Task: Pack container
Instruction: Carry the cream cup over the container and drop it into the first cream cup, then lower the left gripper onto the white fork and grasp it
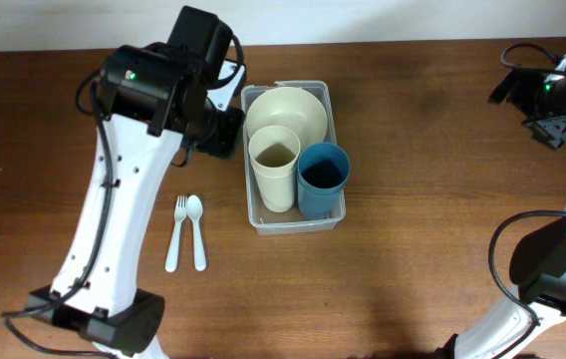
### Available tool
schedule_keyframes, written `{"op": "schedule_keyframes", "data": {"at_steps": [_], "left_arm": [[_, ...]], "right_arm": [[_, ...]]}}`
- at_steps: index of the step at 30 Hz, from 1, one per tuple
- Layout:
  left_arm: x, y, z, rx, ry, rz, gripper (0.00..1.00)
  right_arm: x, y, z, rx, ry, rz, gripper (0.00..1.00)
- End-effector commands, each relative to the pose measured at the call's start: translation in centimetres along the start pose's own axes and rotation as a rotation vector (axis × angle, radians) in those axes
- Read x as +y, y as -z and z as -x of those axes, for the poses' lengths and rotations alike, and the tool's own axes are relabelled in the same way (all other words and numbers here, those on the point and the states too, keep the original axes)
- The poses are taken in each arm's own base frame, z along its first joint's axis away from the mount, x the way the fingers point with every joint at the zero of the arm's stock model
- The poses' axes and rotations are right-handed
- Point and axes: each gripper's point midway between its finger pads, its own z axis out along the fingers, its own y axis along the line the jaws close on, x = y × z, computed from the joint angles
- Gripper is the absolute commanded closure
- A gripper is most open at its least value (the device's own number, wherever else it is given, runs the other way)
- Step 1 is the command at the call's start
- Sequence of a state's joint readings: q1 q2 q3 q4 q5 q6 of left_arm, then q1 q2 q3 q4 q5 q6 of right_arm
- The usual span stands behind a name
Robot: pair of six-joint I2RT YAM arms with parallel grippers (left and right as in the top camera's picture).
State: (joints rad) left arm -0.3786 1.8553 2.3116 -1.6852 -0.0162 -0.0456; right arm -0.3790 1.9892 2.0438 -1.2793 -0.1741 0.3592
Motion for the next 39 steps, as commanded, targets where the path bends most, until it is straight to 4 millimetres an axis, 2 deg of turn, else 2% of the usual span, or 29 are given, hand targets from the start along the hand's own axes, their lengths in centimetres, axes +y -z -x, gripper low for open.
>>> {"op": "schedule_keyframes", "data": {"at_steps": [1,7,11,14,17,21,26,29,39], "left_arm": [[1.7,3.6,-0.1,-0.101,0.006,0.082,0.59],[6.0,4.9,-0.8,-0.124,0.120,0.168,0.52],[8.9,3.5,-2.8,-0.051,0.222,0.159,0.52],[10.8,1.0,-5.7,0.074,0.297,0.161,0.52],[12.2,-2.5,-9.2,0.225,0.410,0.164,0.53],[13.1,-8.2,-11.1,0.290,0.435,0.145,0.53],[12.5,-15.8,-13.3,0.297,0.313,0.091,0.52],[12.2,-18.3,-14.1,0.281,0.300,0.073,0.52],[12.5,-22.1,-14.9,0.231,0.261,0.082,0.52]], "right_arm": [[-0.1,0.2,0.1,-0.007,0.003,-0.007,0.01],[-0.1,0.2,0.1,-0.007,0.003,-0.007,0.01],[-0.1,0.2,0.1,-0.007,0.003,-0.007,0.01],[-0.2,0.2,0.1,-0.007,0.003,-0.008,0.01],[-0.2,0.2,0.1,-0.007,0.003,-0.008,0.01],[-0.1,0.2,0.1,-0.007,0.003,-0.007,0.01],[-0.1,0.2,0.1,-0.007,0.003,-0.007,0.01],[-0.2,0.2,0.1,-0.007,0.003,-0.008,0.01],[-0.1,0.2,0.1,-0.007,0.003,-0.007,0.01]]}}
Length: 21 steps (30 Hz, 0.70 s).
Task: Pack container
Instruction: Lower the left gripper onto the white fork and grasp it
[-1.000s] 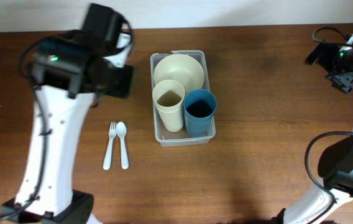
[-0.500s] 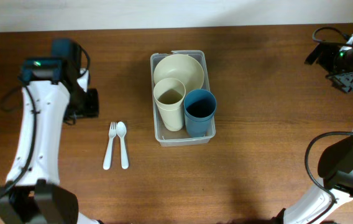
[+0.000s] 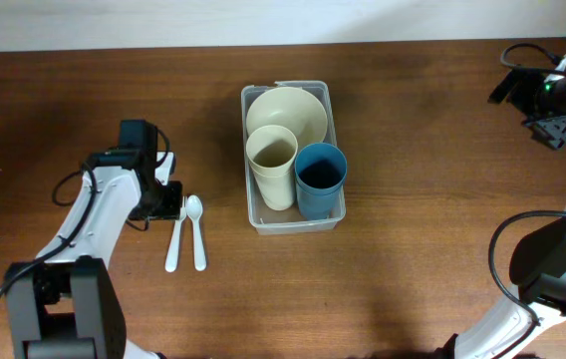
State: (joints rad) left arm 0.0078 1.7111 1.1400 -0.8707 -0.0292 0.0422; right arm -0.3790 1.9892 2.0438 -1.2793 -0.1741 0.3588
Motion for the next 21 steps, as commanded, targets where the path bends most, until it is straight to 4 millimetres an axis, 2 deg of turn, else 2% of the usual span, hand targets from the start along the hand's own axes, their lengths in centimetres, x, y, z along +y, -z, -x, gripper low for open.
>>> {"op": "schedule_keyframes", "data": {"at_steps": [1,4,7,14,18,21], "left_arm": [[-0.3,-1.4,-0.7,0.021,-0.026,-0.017,0.52],[-0.4,-2.7,-1.2,0.053,-0.028,-0.022,0.53],[-0.5,-3.8,-1.5,0.086,-0.032,-0.026,0.60],[-1.3,-5.7,-2.1,0.133,-0.081,-0.052,0.60],[-1.4,-6.4,-2.4,0.154,-0.093,-0.055,0.55],[-1.4,-6.9,-2.8,0.174,-0.093,-0.056,0.55]], "right_arm": [[-0.1,0.2,0.1,-0.007,0.003,-0.007,0.01],[-0.1,0.2,0.1,-0.007,0.003,-0.007,0.01],[-0.1,0.2,0.1,-0.007,0.003,-0.007,0.01],[-0.1,0.2,0.1,-0.007,0.003,-0.007,0.01],[-0.1,0.2,0.1,-0.007,0.003,-0.007,0.01],[-0.2,0.2,0.1,-0.007,0.003,-0.008,0.01]]}}
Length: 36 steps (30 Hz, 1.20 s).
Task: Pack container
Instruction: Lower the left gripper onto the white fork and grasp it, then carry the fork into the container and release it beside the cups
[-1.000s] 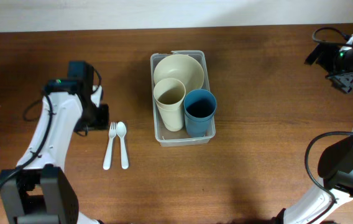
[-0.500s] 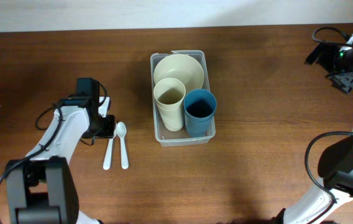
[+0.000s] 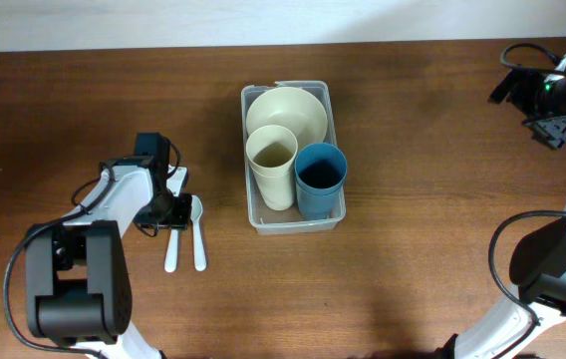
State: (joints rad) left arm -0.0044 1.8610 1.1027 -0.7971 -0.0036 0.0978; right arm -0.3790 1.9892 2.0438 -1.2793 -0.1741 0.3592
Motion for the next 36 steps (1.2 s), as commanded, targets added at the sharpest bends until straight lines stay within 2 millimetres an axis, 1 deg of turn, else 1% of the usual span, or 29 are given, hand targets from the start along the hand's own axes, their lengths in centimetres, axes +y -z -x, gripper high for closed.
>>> {"op": "schedule_keyframes", "data": {"at_steps": [1,2,5,6,13,15,18,22,23,25,26,28,30,33,34,36], "left_arm": [[-0.4,-2.1,-1.1,0.068,-0.023,-0.024,0.60],[-0.4,-2.2,-1.2,0.072,-0.023,-0.024,0.69],[-0.4,-2.2,-1.2,0.075,-0.023,-0.024,0.82],[-0.4,-2.2,-1.3,0.076,-0.022,-0.024,0.85],[-0.4,-1.9,-1.9,0.109,-0.022,-0.028,0.96],[-0.4,-1.5,-2.0,0.119,-0.022,-0.029,0.98],[-0.4,0.0,-1.5,0.125,-0.007,-0.028,0.98],[-0.2,3.2,0.2,0.082,-0.006,-0.024,0.98],[-0.1,4.9,1.0,0.049,-0.003,-0.021,0.98],[0.0,7.4,1.9,0.002,-0.004,-0.016,0.98],[-0.1,9.4,2.4,-0.035,-0.007,-0.012,0.98],[-0.4,12.0,2.6,-0.079,-0.020,-0.008,0.99],[-1.3,14.8,2.5,-0.135,-0.071,-0.004,0.98],[-3.2,18.0,2.2,-0.224,-0.134,-0.001,0.98],[-4.2,19.2,1.9,-0.262,-0.177,-0.003,0.98],[-6.1,21.1,1.2,-0.317,-0.254,-0.005,0.99]], "right_arm": [[-0.1,0.2,0.1,-0.007,0.003,-0.007,0.01],[-0.1,0.2,0.1,-0.007,0.003,-0.007,0.01],[-0.1,0.2,0.1,-0.007,0.003,-0.007,0.01],[-0.1,0.2,0.1,-0.007,0.003,-0.007,0.01],[-0.1,0.2,0.1,-0.007,0.003,-0.007,0.01],[-0.1,0.2,0.1,-0.007,0.003,-0.007,0.01],[-0.1,0.2,0.1,-0.007,0.003,-0.007,0.01],[-0.1,0.2,0.1,-0.007,0.003,-0.007,0.01],[-0.2,0.2,0.1,-0.007,0.003,-0.008,0.01],[-0.1,0.2,0.1,-0.007,0.003,-0.007,0.01],[-0.1,0.2,0.1,-0.007,0.003,-0.007,0.01],[-0.1,0.2,0.1,-0.007,0.003,-0.007,0.01],[-0.1,0.2,0.1,-0.007,0.003,-0.007,0.01],[-0.1,0.2,0.1,-0.007,0.003,-0.007,0.01],[-0.1,0.2,0.1,-0.007,0.003,-0.007,0.01],[-0.2,0.2,0.1,-0.007,0.003,-0.008,0.01]]}}
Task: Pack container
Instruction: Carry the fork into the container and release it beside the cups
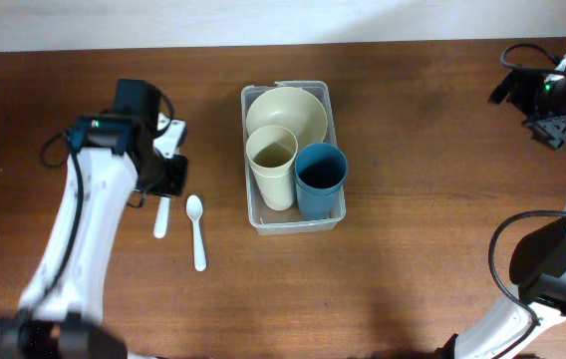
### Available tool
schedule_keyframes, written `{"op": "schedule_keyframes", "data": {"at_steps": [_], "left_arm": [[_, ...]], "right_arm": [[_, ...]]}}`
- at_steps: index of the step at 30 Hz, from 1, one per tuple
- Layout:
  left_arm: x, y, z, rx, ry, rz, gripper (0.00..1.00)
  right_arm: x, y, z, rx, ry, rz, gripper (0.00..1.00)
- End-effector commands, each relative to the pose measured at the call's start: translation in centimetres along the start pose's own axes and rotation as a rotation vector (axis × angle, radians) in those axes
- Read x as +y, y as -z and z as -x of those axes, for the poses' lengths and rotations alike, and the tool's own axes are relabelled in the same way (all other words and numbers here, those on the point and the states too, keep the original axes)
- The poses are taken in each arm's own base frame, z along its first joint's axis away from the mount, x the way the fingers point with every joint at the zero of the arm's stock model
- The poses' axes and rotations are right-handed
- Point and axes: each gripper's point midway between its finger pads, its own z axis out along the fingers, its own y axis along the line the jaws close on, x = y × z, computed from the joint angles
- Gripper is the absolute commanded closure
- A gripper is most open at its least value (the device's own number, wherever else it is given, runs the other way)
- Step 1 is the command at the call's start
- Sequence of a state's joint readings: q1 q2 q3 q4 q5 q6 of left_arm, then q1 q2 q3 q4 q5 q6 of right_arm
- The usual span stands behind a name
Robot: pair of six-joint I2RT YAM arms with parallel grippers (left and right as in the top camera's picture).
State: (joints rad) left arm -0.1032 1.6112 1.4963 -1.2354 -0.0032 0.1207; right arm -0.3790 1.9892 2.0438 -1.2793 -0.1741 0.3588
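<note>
A clear plastic container (335, 221) stands mid-table holding a cream bowl (298, 110), a cream cup (272, 160) and a blue cup (322, 175). Left of it a white spoon (196, 231) lies on the wood. My left gripper (166, 178) is shut on the head end of a white fork (160, 219), whose handle hangs out below the fingers; the tines are hidden under the gripper. My right gripper (552, 130) sits at the far right edge of the table, away from everything, and its fingers cannot be made out.
The wooden table (423, 259) runs to a pale wall at the back. The left arm's white links (74, 239) stretch from the front left corner. The right arm's base and cables (547, 269) fill the right edge.
The fork has left its place beside the spoon and now sits further left and back, in my left gripper. The left arm has risen. The spoon and right arm have not moved.
My left arm first reached beside the container's left wall, with fork and spoon lying side by side. It then came down left of the cutlery, then its gripper sat at the fork's head. Now the fork is held apart from the spoon.
</note>
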Motion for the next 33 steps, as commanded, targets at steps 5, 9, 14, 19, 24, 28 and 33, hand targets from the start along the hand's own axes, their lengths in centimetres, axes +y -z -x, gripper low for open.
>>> {"op": "schedule_keyframes", "data": {"at_steps": [5,9,14,19,24,28,33], "left_arm": [[-8.5,7.2,-0.5,-0.220,-0.399,-0.057,0.99],[-12.6,8.0,-1.4,-0.247,-0.636,-0.086,0.99],[-16.6,7.9,-3.1,-0.258,-0.959,-0.138,0.99],[-20.3,7.9,-4.1,-0.314,-1.216,-0.189,0.99],[-22.0,6.2,-2.9,-0.336,-1.281,-0.188,0.99],[-22.8,3.0,-2.3,-0.262,-1.329,-0.196,0.99],[-23.0,-0.9,-1.6,-0.174,-1.379,-0.166,0.98]], "right_arm": [[-0.1,0.2,0.1,-0.007,0.003,-0.007,0.01],[-0.1,0.2,0.1,-0.007,0.003,-0.007,0.01],[-0.1,0.2,0.1,-0.007,0.003,-0.007,0.01],[-0.1,0.2,0.1,-0.007,0.003,-0.007,0.01],[-0.1,0.2,0.1,-0.007,0.003,-0.007,0.01],[-0.1,0.2,0.1,-0.007,0.003,-0.007,0.01],[-0.1,0.2,0.1,-0.007,0.003,-0.007,0.01]]}}
